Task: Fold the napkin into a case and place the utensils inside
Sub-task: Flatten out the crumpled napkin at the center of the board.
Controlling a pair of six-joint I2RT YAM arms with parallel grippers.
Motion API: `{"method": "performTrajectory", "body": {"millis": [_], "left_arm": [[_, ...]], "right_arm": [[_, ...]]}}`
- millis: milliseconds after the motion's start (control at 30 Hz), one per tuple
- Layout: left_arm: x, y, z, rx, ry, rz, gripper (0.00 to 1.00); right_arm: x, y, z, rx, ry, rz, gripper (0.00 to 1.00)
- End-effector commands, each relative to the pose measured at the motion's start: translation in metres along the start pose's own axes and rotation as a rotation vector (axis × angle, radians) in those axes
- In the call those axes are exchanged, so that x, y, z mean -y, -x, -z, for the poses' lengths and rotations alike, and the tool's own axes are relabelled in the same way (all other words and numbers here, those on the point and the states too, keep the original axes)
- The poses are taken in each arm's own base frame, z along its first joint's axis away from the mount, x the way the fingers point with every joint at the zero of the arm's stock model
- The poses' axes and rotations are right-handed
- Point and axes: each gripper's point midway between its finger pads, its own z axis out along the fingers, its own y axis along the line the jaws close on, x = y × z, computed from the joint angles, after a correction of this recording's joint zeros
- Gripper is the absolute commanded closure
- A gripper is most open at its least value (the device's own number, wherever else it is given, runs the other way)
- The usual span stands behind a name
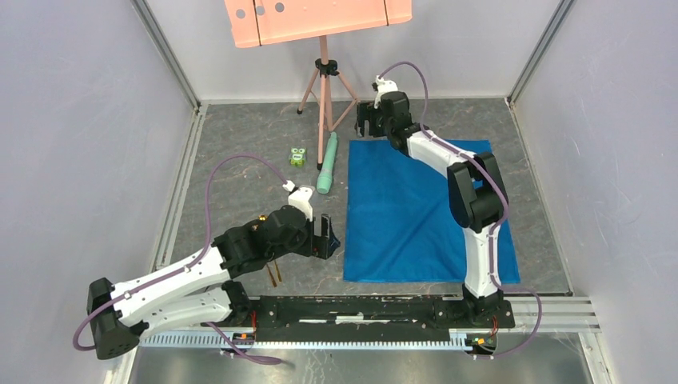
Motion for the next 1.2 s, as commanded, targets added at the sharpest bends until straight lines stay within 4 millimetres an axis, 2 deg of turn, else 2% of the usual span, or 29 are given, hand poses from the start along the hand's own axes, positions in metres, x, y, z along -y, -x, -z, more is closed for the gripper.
{"method": "performTrajectory", "body": {"millis": [0,67,200,333,533,667,800,867,900,933,1000,1133,1167], "left_arm": [[0.0,0.008,0.001,0.031,0.006,0.034,0.07],[0.002,0.009,-0.002,0.023,0.005,0.017,0.07],[0.009,0.01,-0.009,0.007,-0.01,-0.009,0.07],[0.014,0.011,-0.013,0.0,-0.029,-0.02,0.07],[0.013,0.008,-0.016,-0.009,-0.025,-0.02,0.06],[0.011,0.007,-0.015,-0.005,-0.022,-0.014,0.06],[0.013,0.011,-0.022,0.001,-0.02,-0.015,0.05],[0.017,0.017,-0.029,0.011,-0.033,-0.009,0.04],[0.02,0.021,-0.034,0.014,-0.042,-0.001,0.04],[0.024,0.027,-0.04,0.015,-0.052,0.009,0.04],[0.035,0.04,-0.053,0.021,-0.077,0.021,0.03],[0.057,0.071,-0.083,0.049,-0.089,0.022,0.0],[0.061,0.08,-0.092,0.057,-0.081,0.025,0.0]], "right_arm": [[0.045,0.0,0.047,-0.117,-0.149,0.072,0.1],[0.074,-0.03,0.068,-0.181,-0.198,0.033,0.1],[0.129,-0.068,0.106,-0.24,-0.299,-0.028,0.11],[0.162,-0.088,0.117,-0.277,-0.357,-0.046,0.1],[0.189,-0.102,0.11,-0.294,-0.422,-0.053,0.1],[0.201,-0.105,0.093,-0.281,-0.43,-0.071,0.1],[0.194,-0.09,0.06,-0.259,-0.331,-0.06,0.1],[0.188,-0.08,0.053,-0.27,-0.298,-0.066,0.11],[0.186,-0.075,0.056,-0.278,-0.298,-0.069,0.1],[0.183,-0.07,0.063,-0.284,-0.301,-0.078,0.1],[0.177,-0.054,0.091,-0.264,-0.327,-0.096,0.09],[0.169,-0.07,0.158,-0.286,-0.399,-0.147,0.06],[0.169,-0.085,0.174,-0.311,-0.419,-0.158,0.06]]}}
